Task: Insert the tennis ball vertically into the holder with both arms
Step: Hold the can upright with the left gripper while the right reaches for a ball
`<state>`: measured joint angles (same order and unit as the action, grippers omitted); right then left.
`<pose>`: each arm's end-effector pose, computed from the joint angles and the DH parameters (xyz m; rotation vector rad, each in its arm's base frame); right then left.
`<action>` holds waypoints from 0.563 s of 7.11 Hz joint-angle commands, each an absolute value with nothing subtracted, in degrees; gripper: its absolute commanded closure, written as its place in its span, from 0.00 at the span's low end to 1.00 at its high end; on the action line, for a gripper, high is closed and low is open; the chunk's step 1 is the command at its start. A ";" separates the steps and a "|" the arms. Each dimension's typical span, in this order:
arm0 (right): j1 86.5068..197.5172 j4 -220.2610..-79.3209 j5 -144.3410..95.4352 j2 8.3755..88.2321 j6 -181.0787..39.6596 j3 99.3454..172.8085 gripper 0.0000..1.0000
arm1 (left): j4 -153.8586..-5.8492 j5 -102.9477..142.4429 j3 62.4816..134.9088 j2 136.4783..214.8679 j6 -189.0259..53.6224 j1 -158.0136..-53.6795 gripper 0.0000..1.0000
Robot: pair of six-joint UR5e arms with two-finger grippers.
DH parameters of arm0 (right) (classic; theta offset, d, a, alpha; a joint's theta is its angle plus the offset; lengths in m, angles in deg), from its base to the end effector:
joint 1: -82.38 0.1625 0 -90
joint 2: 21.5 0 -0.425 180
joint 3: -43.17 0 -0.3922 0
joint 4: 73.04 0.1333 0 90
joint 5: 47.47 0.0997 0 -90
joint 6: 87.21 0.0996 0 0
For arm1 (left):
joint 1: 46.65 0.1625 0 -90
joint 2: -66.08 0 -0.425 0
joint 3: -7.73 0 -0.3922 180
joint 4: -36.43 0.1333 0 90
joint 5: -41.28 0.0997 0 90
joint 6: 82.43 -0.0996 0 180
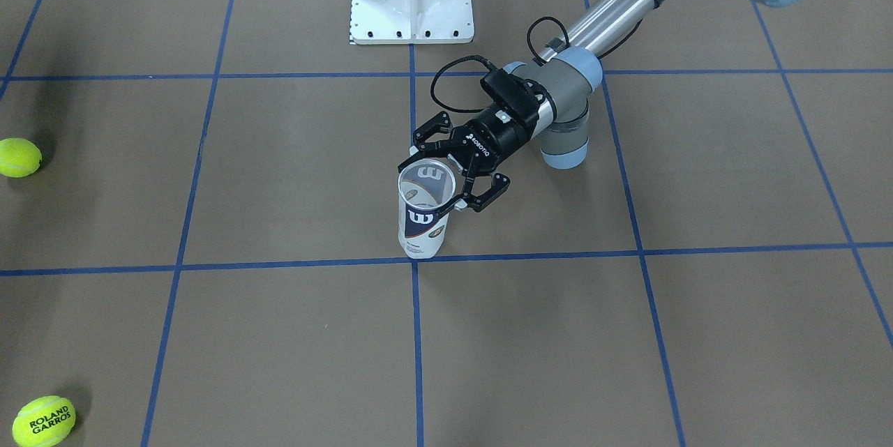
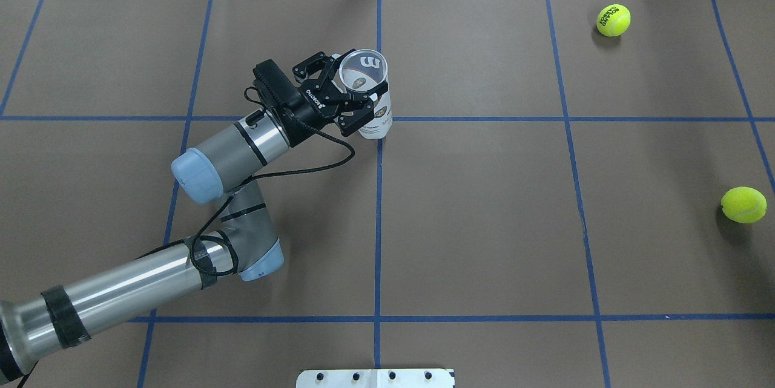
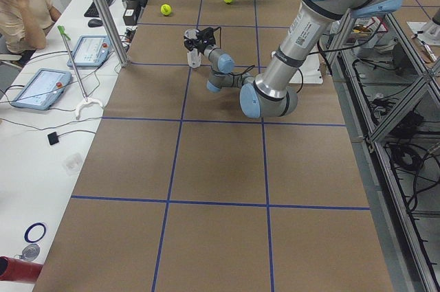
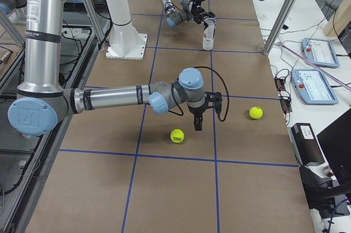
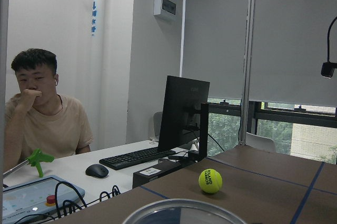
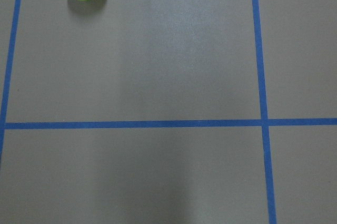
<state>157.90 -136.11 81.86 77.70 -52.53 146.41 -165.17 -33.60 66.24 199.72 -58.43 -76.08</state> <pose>-0.0442 -0.4517 0.5692 0.1934 -0.8241 0.1458 0.5325 -0.4833 0.2512 1.6797 1.3231 0.0889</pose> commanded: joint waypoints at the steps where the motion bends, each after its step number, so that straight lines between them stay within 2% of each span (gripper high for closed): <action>1: 152.46 -124.94 77.54 84.46 -44.96 146.44 0.01 | -164.23 -33.60 66.44 199.94 -58.44 -76.01 0.15; 4: 142.71 -116.39 68.23 88.79 -35.55 145.83 0.01 | -164.23 -33.69 66.70 199.94 -58.44 -76.01 0.13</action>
